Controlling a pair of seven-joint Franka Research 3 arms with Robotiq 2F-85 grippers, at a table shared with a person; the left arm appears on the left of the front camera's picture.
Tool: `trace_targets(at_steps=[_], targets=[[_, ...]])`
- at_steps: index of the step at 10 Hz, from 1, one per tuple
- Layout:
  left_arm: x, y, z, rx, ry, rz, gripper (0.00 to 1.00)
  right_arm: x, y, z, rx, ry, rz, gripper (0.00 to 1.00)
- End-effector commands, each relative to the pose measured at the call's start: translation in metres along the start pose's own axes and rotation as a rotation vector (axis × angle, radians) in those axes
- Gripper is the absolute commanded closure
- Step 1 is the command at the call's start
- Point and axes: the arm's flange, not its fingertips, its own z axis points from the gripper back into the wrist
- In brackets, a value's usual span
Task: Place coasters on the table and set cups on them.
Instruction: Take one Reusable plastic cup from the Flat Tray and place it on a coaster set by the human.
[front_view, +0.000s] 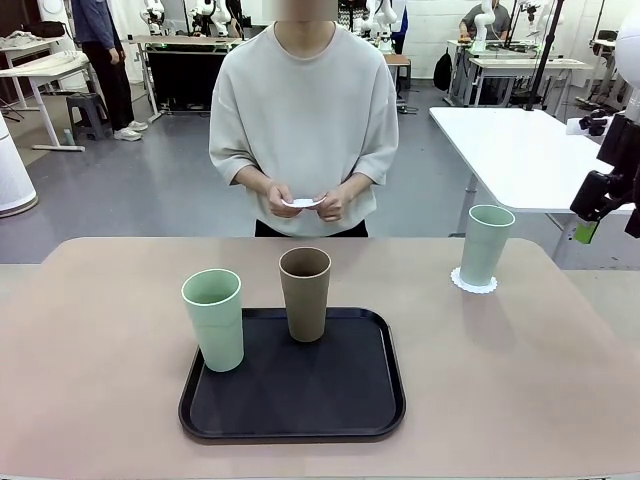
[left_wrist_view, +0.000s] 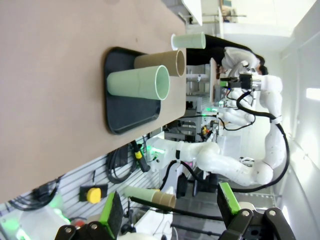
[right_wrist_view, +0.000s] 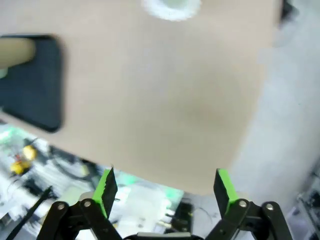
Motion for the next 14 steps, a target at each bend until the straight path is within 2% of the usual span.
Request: trace_targets(at_steps=[1,2,3,6,8,10,11,14], targets=[[-0.001,-0.002,0.000,-0.012,-0.006,-0.003,0.00,-0.008,-0.046,0.034,0.649,-0.023,0.021,0.00],[-0.001,-0.002,0.000,-0.012,-0.006,-0.003,0.00,-0.018,-0.067,0.041,0.818,-0.038,-0.019,0.00],[-0.001,-0.002,0.000,-0.012,-0.006,-0.003,0.00,-0.026,-0.086,0.043,0.918,-0.031,-0.043,0.00],[-0.001,-0.002,0.000,-0.012,-0.006,-0.003,0.00,-0.031,-0.163,0.022,1.076,-0.015,-0.197,0.00],[-0.001,-0.002,0.000,-0.012,-0.006,-0.003,0.00,-0.035,-0.201,0.004,1.026,-0.113,-0.262,0.00],[-0.001,-0.002,0.000,-0.012,-0.006,-0.003,0.00,-0.042,-0.223,-0.015,1.000,-0.138,-0.292,0.00],[-0.001,-0.002,0.000,-0.012,-0.006,-0.003,0.00,-0.047,-0.234,-0.021,0.967,-0.180,-0.328,0.00],[-0.001,-0.002,0.000,-0.012,-0.006,-0.003,0.00,-0.059,-0.254,-0.034,0.881,-0.318,-0.301,0.00]])
